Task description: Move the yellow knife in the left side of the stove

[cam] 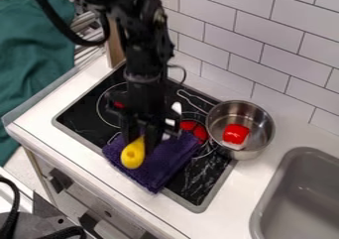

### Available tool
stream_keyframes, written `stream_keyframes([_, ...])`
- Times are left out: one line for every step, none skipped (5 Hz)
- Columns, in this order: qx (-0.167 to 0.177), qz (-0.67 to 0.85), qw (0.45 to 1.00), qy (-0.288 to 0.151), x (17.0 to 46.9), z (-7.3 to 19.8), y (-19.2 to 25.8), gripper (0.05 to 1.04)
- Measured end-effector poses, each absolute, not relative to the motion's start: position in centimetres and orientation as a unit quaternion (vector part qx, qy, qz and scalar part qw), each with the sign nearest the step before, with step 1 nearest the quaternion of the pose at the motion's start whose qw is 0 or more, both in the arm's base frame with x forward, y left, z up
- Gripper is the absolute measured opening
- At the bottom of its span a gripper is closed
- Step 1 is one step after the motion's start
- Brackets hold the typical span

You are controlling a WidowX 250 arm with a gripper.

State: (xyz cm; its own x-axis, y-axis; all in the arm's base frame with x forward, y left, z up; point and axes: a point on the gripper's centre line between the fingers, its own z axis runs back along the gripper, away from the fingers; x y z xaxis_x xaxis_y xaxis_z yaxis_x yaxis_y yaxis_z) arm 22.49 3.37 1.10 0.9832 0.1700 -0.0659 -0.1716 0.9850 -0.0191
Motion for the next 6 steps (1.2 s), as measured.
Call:
stream_keyframes([-0.021, 0.12, 0.992, 0.007, 24.8, 2.6, 5.1, 0.351])
stream_keyframes([-0.032, 0.166, 0.985, 0.016, 26.1, 1.4, 8.0, 0.35])
stream_keyframes([-0.039, 0.185, 0.982, 0.026, 27.5, -0.4, 10.4, 0.349])
stream_keyframes([-0.03, 0.198, 0.98, 0.016, 28.6, -2.0, 13.7, 0.35])
stream_keyframes([-0.006, 0.172, 0.984, -0.045, 30.8, -1.7, 16.1, 0.349])
stream_keyframes([0.015, 0.149, 0.987, -0.067, 32.7, -1.5, 17.7, 0.349])
